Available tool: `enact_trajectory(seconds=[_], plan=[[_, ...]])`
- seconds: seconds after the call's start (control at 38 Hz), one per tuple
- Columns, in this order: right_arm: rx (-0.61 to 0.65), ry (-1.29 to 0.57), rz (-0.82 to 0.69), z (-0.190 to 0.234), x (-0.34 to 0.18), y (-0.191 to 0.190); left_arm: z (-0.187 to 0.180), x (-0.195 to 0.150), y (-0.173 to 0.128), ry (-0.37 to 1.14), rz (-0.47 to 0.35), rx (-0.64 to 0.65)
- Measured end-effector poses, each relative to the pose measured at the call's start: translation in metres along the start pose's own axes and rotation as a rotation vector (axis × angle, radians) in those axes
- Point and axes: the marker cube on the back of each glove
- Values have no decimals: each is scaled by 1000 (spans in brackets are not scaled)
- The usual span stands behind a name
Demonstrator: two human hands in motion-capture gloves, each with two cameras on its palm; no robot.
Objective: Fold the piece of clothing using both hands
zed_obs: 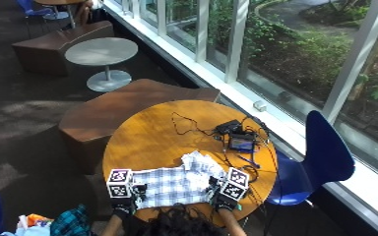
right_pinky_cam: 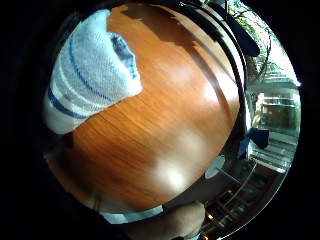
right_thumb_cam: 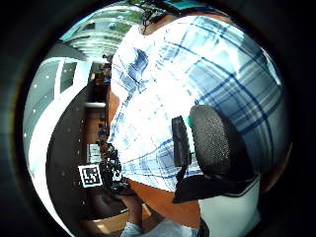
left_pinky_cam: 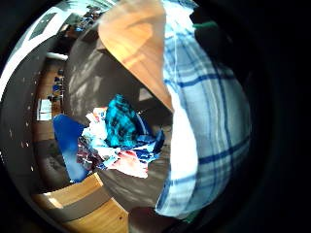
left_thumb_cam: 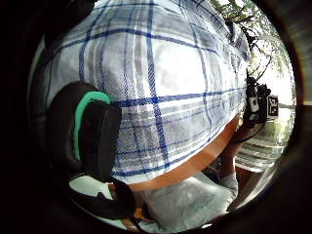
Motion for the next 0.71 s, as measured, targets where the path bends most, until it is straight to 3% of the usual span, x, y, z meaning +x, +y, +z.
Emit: enact_trajectory(seconds=[0.13,0.34,0.45,0.58,0.71], plan=[[-12,25,-9,12,-7,0,9,-1,-4,66,2,-3],[142,16,-33,-1,-10,-2,10,26,-17,60,41,-20],[195,-137,-13,-20,-4,-10,4,56,-26,41,90,-40],[176,-502,-22,-64,-15,-15,0,83,-39,31,140,-84],[225,-594,-170,-103,-76,-7,-32,74,-30,183,147,-16]])
